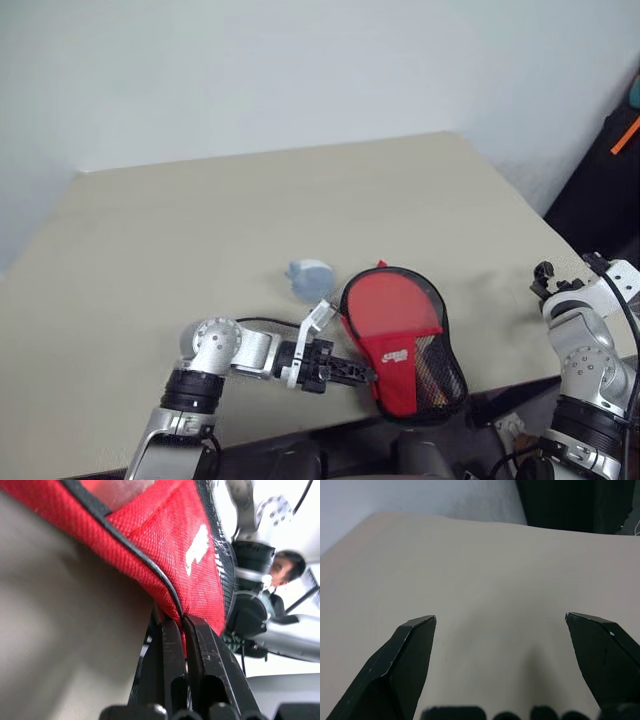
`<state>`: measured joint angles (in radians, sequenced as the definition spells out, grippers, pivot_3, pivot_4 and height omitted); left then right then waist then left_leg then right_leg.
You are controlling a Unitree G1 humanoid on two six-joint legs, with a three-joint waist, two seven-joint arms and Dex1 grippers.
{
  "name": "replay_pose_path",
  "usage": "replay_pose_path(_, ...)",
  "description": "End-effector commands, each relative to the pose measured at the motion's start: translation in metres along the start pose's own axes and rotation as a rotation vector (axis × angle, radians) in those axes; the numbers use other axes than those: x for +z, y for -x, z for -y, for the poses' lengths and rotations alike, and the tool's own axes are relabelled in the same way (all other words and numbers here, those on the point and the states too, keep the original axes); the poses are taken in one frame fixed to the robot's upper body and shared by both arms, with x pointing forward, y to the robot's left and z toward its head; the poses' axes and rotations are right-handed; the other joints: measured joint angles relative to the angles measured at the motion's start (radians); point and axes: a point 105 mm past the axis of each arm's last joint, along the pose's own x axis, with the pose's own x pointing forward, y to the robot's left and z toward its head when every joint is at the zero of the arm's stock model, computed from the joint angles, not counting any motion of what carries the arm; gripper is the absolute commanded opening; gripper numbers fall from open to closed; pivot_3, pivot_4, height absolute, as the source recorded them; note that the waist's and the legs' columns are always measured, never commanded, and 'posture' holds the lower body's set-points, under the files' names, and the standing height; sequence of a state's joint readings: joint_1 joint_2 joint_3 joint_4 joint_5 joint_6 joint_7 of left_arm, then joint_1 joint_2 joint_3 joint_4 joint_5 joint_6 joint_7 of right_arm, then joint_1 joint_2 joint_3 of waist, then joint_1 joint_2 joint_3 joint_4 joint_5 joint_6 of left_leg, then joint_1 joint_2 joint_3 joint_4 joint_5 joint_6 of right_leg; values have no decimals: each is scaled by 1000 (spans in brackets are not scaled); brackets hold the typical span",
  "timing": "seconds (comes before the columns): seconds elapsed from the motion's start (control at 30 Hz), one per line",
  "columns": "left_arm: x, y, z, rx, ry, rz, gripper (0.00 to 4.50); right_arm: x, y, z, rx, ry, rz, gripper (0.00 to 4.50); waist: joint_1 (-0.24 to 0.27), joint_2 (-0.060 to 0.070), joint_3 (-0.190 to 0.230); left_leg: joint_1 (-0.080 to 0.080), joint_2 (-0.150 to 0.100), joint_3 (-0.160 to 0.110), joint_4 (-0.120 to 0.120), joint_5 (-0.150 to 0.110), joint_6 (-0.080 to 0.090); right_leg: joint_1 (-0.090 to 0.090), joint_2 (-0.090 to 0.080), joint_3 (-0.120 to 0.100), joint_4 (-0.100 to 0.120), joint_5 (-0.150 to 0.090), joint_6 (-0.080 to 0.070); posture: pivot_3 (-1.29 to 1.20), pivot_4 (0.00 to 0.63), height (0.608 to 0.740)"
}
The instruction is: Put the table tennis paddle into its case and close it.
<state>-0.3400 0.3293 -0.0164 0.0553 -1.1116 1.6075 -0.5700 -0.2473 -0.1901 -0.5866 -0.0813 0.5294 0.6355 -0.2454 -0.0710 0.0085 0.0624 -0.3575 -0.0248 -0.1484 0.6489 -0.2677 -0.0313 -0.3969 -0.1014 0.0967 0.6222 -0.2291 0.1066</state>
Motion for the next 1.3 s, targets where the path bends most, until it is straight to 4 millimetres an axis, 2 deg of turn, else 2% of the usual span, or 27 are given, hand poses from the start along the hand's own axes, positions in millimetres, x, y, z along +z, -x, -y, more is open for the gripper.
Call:
replay_pose_path(0.03,3,2,14,-37,-54,11,34,10,0,-4,16,15,28,4500,0,0,0,0,0,0,0,0,0,0,0,0,0,0,0,0,0,740)
replay_pose_path(0.27,4,-7,12,-13,-49,14,34,13,-4,-9,30,20,26,4500,0,0,0,0,0,0,0,0,0,0,0,0,0,0,0,0,0,740)
replay_pose_path(0.43,16,8,8,13,-27,77,34,14,-6,-9,35,24,24,4500,-1,0,0,0,0,0,0,0,0,0,0,0,0,0,0,0,0,740)
replay_pose_path(0.57,12,8,10,23,-49,52,34,15,-7,-12,41,33,22,4500,-1,0,0,0,0,0,0,0,0,0,0,0,0,0,0,0,0,740)
replay_pose_path(0.6,12,9,9,25,-42,57,444,15,-7,-12,43,35,21,4500,0,0,0,0,0,0,0,0,0,0,0,0,0,0,0,0,0,740)
replay_pose_path(0.7,14,13,6,33,-32,78,1301,14,-7,-13,46,38,16,4500,0,0,0,0,0,0,0,0,0,0,0,0,0,0,0,0,0,740)
replay_pose_path(0.87,15,18,4,48,-26,100,3096,12,-7,-11,43,37,8,4500,0,0,0,0,0,0,0,0,0,0,0,0,0,0,0,0,0,740)
replay_pose_path(1.0,19,28,5,77,-61,110,4477,11,-5,-19,92,29,-2,4500,-1,0,0,0,0,0,0,0,0,0,0,0,0,0,0,0,0,740)
replay_pose_path(1.17,17,48,19,66,-235,115,4477,25,-1,-39,207,90,40,4500,-3,2,0,0,0,1,-2,0,-1,-2,0,0,0,0,0,0,0,740)
replay_pose_path(1.27,29,53,31,32,-355,170,4477,35,3,-53,289,74,60,4500,0,1,0,0,0,1,-2,0,-1,-1,0,0,0,0,0,0,0,740)
replay_pose_path(1.3,38,52,35,26,-416,214,4477,36,5,-61,336,81,63,4500,0,1,0,0,0,1,-1,1,-1,-1,0,0,0,0,0,0,0,740)
